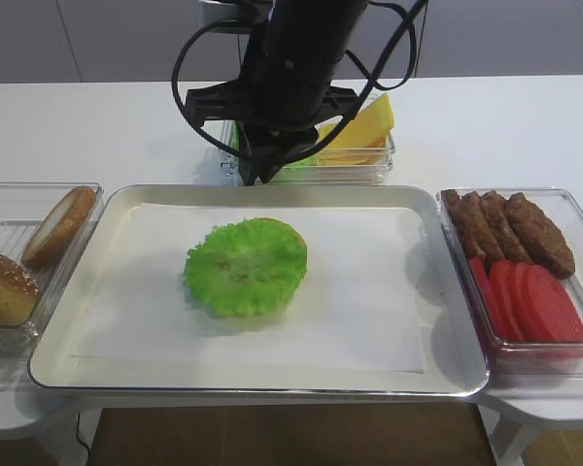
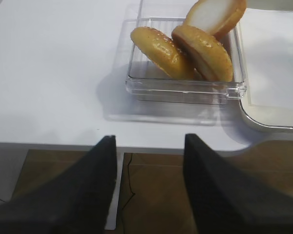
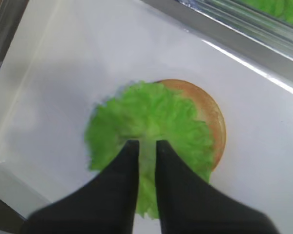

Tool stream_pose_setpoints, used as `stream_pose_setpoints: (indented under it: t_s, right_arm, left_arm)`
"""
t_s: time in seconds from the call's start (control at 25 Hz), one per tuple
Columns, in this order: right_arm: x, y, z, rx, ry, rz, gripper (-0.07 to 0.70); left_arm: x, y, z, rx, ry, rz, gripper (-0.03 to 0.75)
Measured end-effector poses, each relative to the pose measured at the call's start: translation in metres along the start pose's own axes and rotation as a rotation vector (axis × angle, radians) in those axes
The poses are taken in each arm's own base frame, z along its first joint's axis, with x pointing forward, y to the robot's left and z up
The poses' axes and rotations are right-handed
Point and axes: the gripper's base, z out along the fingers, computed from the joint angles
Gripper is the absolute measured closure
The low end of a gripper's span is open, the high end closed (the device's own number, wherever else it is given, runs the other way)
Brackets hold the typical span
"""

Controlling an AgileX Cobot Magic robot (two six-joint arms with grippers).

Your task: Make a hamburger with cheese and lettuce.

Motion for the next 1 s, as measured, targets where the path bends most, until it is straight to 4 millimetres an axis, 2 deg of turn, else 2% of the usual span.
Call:
stream_pose_setpoints:
  t_s: [0.2,0.52,0.88,1.0]
  right_arm:
    - [0.000,0.000,0.000,-0.001,0.000,0.000,0.457]
    - [0.002,0.002,-0.003,-0.015,0.015,0.005,0.449]
    - [0.001,0.005,-0.032,0.014,-0.016,-0.033,0.449]
    - [0.003,0.008,-0.049,0.013,-0.052,-0.050,0.449]
  left_arm:
    - [0.000,0.000,0.000,0.000,0.000,0.000,0.379]
    - [0.000,0.000,0.000,0.000,0.000,0.000,0.379]
    - [0.000,0.000,0.000,0.000,0.000,0.000,0.379]
    - [0.000,0.000,0.000,0.000,0.000,0.000,0.379]
